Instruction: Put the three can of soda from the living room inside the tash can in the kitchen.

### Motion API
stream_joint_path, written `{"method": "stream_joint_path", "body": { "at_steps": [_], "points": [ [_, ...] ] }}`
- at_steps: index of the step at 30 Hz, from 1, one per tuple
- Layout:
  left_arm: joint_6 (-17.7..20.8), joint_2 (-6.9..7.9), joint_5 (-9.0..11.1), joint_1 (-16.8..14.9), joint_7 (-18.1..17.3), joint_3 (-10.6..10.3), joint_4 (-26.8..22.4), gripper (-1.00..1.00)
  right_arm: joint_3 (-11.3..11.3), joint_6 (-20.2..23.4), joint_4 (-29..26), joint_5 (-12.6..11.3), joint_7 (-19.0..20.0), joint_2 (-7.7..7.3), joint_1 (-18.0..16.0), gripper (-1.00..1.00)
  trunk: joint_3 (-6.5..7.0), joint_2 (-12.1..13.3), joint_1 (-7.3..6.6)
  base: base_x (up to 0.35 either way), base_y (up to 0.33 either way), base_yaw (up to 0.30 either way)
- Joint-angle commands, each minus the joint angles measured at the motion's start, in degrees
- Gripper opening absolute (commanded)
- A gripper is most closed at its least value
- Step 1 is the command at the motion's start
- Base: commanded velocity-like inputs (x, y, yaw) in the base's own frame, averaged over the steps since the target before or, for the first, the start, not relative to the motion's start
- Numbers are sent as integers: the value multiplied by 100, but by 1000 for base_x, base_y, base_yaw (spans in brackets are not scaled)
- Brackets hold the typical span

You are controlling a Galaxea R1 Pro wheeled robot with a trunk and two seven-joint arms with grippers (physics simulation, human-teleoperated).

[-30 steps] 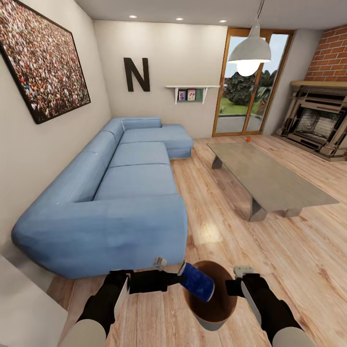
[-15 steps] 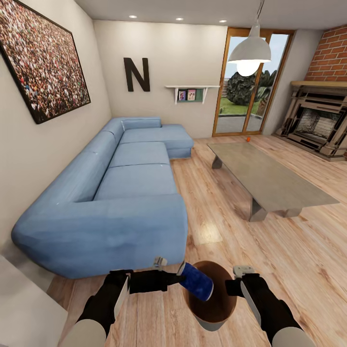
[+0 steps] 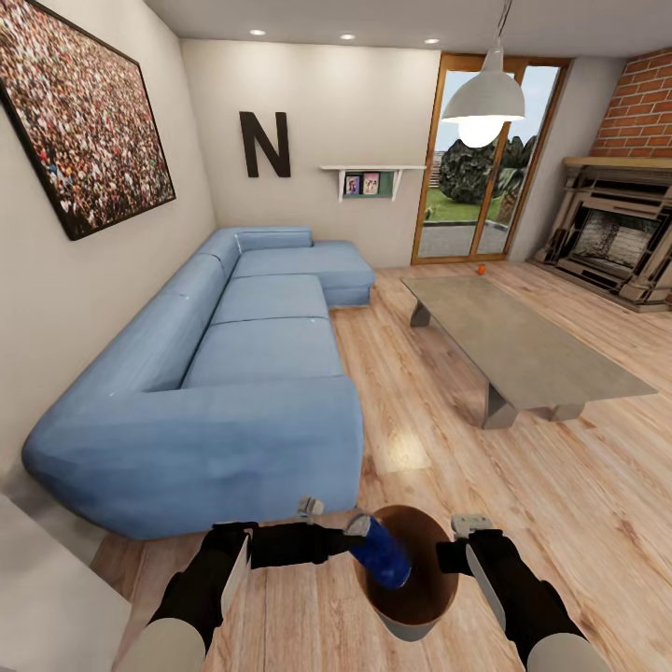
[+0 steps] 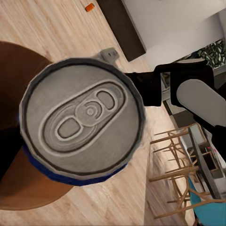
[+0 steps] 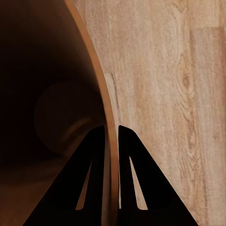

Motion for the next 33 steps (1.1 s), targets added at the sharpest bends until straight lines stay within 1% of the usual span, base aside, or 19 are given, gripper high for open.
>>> {"method": "stream_joint_path", "body": {
  "at_steps": [1, 8, 11, 12, 16, 18, 20, 21, 22, 23, 25, 28, 30, 31, 32, 33],
  "points": [
    [0, 0, 0, 0, 0, -1, 0, 100, -2, -1, -2, -71, 34, 1, -2, -100, 0, 0, 0, 0, 0, 0],
    [3, 0, 8, 0, -52, 2, -7, 100, -2, -1, -2, -71, 36, 1, -2, -100, 0, 0, 0, 0, 0, 0],
    [3, 0, 8, 0, -181, 7, -12, 100, -2, -1, -5, -71, 36, 1, -2, -100, 0, 0, 0, 0, 0, 0],
    [3, 0, 7, 0, -369, 14, -16, 100, -2, -1, -9, -71, 36, 1, -2, -100, 0, 0, 0, 0, 0, 0],
    [3, 0, 3, 0, -774, 37, -27, 100, -2, -1, -15, -71, 36, -2, -2, -100, 0, 0, 0, 0, 0, 0],
    [3, 5, 1, 0, -1110, 55, -37, 100, -2, -1, -23, -71, 36, -5, -2, -100, 0, 0, 0, 0, 0, 0],
    [3, 62, 1, 0, -1419, 73, -38, 100, -2, -5, -26, -71, 36, -7, -2, -100, 0, 0, 0, 0, 0, 0],
    [6, 134, 0, 0, -1669, 82, -39, 100, -2, -6, -30, -72, 36, -7, -2, -100, 0, 0, 0, 0, 0, 0],
    [7, 163, 0, 0, -1753, 84, -38, 100, -2, -7, -31, -72, 36, -7, -2, -100, 0, 0, 0, 0, 0, 0],
    [5, 244, -1, 0, -1941, 86, -37, 100, -2, -6, -33, -72, 36, -7, -2, -100, 0, 0, 0, 0, 0, 0],
    [4, 340, -4, 0, -1968, 90, -35, 100, -2, -6, -35, -71, 36, -7, -2, -100, 0, 0, 0, 0, 0, 0],
    [3, 698, -4, 0, -1968, 172, -9, 100, -2, -7, -36, -71, 36, -8, -2, -100, 0, 0, 0, 0, 0, 0],
    [3, 826, -3, 0, -1968, 232, 1, 100, -2, -8, -36, -71, 36, -11, -2, -100, 0, 0, 0, 0, 0, 0],
    [3, 957, -2, 0, -1968, 299, 6, 100, -2, -8, -37, -71, 36, -13, -2, -100, 0, 0, 0, 0, 0, 0],
    [1, 1022, -1, 0, -1968, 331, 8, 100, -2, -9, -37, -71, 36, -13, -2, -100, 0, 0, 0, 0, 0, 0],
    [-3, 1280, -3, 0, -1968, 434, 22, 100, -2, -9, -37, -71, 36, -18, -2, -100, 0, 0, 0, 0, 0, 0]
  ]
}}
